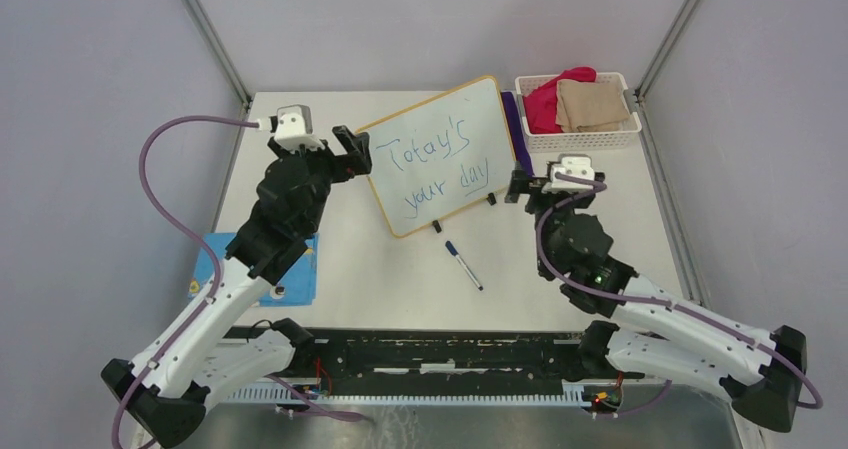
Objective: Write a sentence on the whiteboard
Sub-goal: Reset both arms
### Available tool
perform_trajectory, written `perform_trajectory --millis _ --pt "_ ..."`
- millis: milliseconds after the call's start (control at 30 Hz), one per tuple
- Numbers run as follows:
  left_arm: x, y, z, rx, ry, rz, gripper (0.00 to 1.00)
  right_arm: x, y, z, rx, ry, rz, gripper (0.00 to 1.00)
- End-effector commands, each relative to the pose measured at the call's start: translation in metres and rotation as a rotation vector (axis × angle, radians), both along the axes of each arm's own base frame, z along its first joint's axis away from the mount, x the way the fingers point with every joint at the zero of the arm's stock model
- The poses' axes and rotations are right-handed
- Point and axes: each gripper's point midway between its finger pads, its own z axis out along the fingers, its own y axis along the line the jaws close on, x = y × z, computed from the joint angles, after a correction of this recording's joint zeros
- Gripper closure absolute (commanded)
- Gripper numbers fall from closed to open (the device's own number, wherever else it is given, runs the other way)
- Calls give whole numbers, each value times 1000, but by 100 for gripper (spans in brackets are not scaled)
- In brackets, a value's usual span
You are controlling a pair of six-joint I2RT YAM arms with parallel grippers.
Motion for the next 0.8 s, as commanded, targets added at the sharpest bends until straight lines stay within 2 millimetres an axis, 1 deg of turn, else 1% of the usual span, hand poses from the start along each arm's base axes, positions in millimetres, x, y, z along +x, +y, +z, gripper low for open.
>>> perform_trajectory --millis 0,67,100,133,233,433,600,767 --pt "-8 10 26 26 -172 -3 0 -16 -24 6 -59 -133 21 2" --pt "-10 10 13 24 -138 -8 0 -20 -23 -8 -68 -131 62 2" --pt "-11 8 8 25 -127 -16 0 -22 -26 -13 -61 -129 61 2" --pt "-13 5 5 29 -124 -26 0 -23 -28 -18 -59 -121 56 2" --pt "-18 -2 2 52 -128 -42 0 -23 -28 -27 -70 -105 60 2" --pt "-18 -5 -3 82 -115 -40 0 -25 -26 -24 -75 -134 88 2" --pt "-18 -5 -6 94 -111 -39 0 -25 -25 -27 -81 -136 86 2" --pt "-19 -9 -9 96 -109 -51 0 -22 -24 -31 -82 -128 77 2"
